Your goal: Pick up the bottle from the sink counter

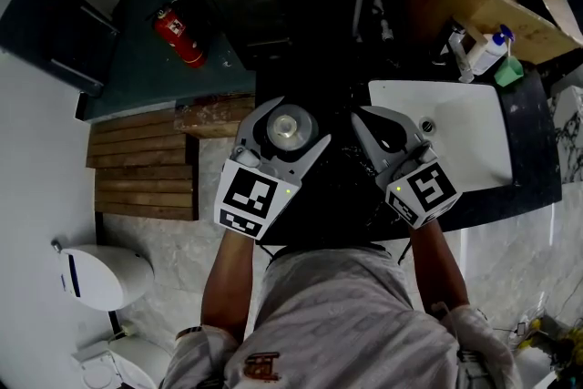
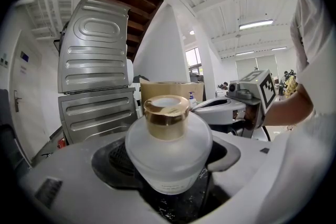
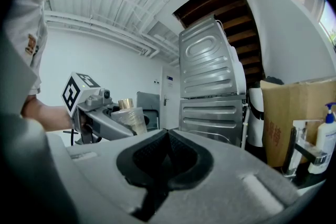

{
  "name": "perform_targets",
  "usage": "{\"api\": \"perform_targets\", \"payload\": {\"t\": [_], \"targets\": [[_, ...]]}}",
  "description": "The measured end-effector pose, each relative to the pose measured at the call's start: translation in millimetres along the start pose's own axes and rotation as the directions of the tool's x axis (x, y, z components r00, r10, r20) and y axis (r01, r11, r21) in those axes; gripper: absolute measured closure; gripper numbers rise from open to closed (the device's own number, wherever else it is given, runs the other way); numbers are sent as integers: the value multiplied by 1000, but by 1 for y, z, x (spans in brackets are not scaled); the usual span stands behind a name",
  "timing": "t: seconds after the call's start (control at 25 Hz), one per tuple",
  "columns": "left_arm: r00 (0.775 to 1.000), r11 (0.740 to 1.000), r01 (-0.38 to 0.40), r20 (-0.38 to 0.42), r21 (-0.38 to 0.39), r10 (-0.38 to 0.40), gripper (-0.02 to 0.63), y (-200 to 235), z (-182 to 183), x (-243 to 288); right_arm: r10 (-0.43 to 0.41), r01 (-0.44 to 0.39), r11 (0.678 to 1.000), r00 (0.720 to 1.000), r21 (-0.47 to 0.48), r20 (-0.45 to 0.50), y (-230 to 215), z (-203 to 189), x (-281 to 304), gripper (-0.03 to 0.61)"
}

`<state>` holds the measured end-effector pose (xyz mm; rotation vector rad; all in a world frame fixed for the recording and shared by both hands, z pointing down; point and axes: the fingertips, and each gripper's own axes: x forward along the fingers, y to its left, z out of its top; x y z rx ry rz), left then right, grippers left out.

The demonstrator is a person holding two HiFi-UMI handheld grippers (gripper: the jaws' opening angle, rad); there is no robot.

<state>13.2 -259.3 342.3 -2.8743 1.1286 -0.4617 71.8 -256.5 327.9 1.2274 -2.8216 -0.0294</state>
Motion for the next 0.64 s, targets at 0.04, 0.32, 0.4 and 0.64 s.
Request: {"api": "perform_targets", "payload": {"t": [0.04, 0.32, 0.4, 0.64], "targets": [[1000, 1000, 1, 1, 0, -1, 279, 0, 0, -1, -1, 1, 1000, 1000, -1, 0, 1, 0, 0, 578], [1000, 1000, 11, 8, 2, -11, 279, -1, 1, -2, -12, 11, 1000, 1000, -5, -2, 3, 1, -1, 577], [1000, 1000, 14, 9, 4, -14, 279, -1, 1, -2, -15, 15, 1000, 1000, -7, -3, 3, 1, -1, 577], [1000, 1000, 19, 12, 5, -19, 279, 1, 2, -1, -20, 20, 1000, 1000, -9, -5, 2, 3, -1, 577]]}}
